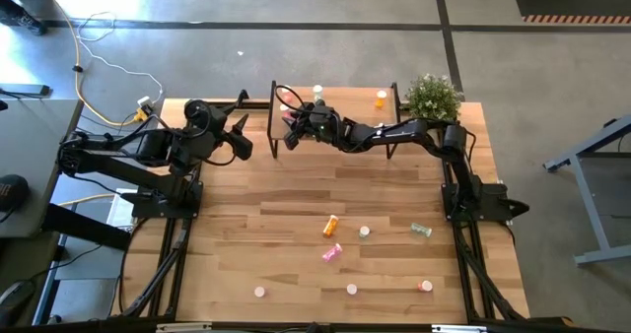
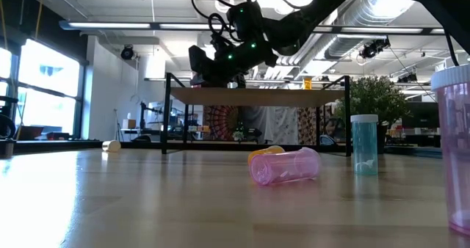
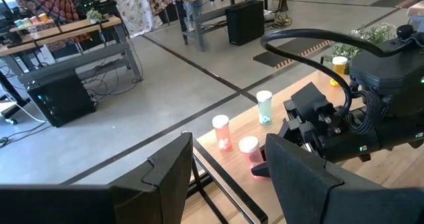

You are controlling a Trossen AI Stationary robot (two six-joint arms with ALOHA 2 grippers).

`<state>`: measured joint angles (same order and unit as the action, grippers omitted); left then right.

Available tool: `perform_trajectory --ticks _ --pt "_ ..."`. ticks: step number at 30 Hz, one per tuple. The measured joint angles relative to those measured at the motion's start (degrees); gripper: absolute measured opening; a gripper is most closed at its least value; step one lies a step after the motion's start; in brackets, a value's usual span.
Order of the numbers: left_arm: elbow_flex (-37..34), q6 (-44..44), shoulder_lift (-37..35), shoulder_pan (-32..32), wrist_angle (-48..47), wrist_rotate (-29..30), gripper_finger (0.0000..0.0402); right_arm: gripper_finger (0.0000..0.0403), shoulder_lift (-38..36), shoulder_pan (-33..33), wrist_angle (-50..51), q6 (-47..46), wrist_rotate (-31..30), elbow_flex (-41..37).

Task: Pick and place medicine bottles onto shelf by color
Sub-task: Put the top pink pill bottle on the shelf aligned with the other pink pill bottle

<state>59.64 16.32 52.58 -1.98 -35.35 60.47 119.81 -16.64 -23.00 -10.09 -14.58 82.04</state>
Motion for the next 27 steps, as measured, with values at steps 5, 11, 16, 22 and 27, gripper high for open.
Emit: perform_trajectory --ticks 5,11,16,22,27 --pt "0.00 0.00 0.00 0.00 0.00 0.00 0.0179 0.0101 -0.02 0.00 0.43 0.02 -0.01 0.02" --pt "0.00 0.00 0.00 0.01 0.01 0.02 0.0179 0.0152 0.09 0.02 1.60 0.01 -0.19 -0.04" --pt "0.00 0.00 0.00 0.01 0.01 -0.27 0.0179 0.0184 0.09 0.02 2.05 0.07 -0.42 -0.04" --pt "0.00 0.00 0.00 0.00 0.02 -0.31 0.0179 0.0189 -0.24 0.02 2.90 0.02 -0.42 0.05" --pt "0.00 0.00 0.00 0.00 0.02 -0.34 0.0179 0.0188 -0.24 0.02 8.26 0.02 -0.43 3.31"
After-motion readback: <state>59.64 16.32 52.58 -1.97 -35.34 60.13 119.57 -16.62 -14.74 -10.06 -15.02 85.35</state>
